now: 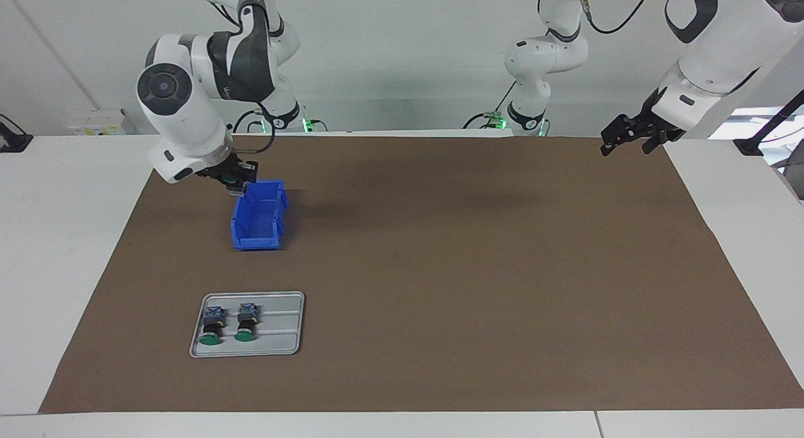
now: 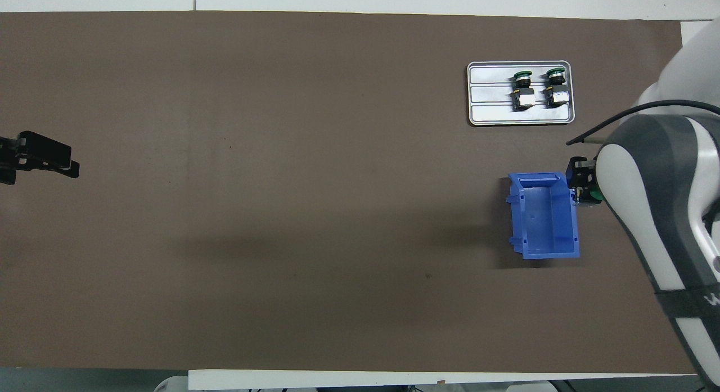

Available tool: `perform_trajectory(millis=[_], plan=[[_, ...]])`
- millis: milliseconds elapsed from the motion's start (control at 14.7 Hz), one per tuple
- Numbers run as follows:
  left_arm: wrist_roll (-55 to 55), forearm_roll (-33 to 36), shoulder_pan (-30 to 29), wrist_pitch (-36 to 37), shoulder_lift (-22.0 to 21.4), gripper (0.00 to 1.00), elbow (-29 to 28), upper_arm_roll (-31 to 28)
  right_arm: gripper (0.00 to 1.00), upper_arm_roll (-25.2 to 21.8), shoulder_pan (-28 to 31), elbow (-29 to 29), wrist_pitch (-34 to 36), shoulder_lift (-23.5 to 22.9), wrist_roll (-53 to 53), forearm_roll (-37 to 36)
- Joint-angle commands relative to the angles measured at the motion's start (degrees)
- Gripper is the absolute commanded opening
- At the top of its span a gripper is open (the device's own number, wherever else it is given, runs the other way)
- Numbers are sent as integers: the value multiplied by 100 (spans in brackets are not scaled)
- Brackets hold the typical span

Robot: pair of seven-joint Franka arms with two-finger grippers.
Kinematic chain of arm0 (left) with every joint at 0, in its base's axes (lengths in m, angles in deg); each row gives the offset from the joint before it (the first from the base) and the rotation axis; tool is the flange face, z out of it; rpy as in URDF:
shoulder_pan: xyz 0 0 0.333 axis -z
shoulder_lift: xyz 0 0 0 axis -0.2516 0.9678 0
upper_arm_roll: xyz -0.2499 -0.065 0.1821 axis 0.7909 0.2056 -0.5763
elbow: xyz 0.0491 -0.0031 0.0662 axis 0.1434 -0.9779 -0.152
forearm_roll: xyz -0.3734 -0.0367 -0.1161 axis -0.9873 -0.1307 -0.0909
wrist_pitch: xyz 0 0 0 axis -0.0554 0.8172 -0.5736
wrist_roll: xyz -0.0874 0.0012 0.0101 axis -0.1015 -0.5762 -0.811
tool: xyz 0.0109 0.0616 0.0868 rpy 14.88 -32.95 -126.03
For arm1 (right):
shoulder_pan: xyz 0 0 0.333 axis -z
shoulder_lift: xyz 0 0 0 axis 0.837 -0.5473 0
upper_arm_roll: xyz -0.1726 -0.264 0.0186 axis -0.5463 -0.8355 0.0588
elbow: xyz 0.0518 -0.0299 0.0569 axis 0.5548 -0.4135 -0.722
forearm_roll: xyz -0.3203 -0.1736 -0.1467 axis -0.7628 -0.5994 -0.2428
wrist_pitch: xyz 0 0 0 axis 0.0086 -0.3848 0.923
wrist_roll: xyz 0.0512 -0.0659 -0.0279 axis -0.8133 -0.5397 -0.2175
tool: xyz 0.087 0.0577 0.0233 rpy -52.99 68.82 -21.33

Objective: Place and press button with both arms
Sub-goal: 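Carry the green button piece to the blue bin, then lower the green button piece into the blue bin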

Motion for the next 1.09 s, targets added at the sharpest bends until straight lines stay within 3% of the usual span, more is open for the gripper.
perform_trajectory(millis=[0,204,544,748,1020], plan=[[-44,-44,-38,-133,-184,100,-208,-5,24,179,-125,-261,-24,540,-185,-175],[-44,-44,-38,-133,-184,100,-208,-5,24,495,-125,-523,-504,901,-186,-324],[-44,-35,-38,-133,-184,100,-208,-5,24,601,-55,-1806,-1648,1647,-81,-842],[-44,-44,-38,-125,-184,100,-208,-5,24,610,191,-2124,-1781,1859,192,-940],[-44,-44,-38,-133,-184,100,-208,-5,24,610,358,-2660,-2466,2053,236,-1098]])
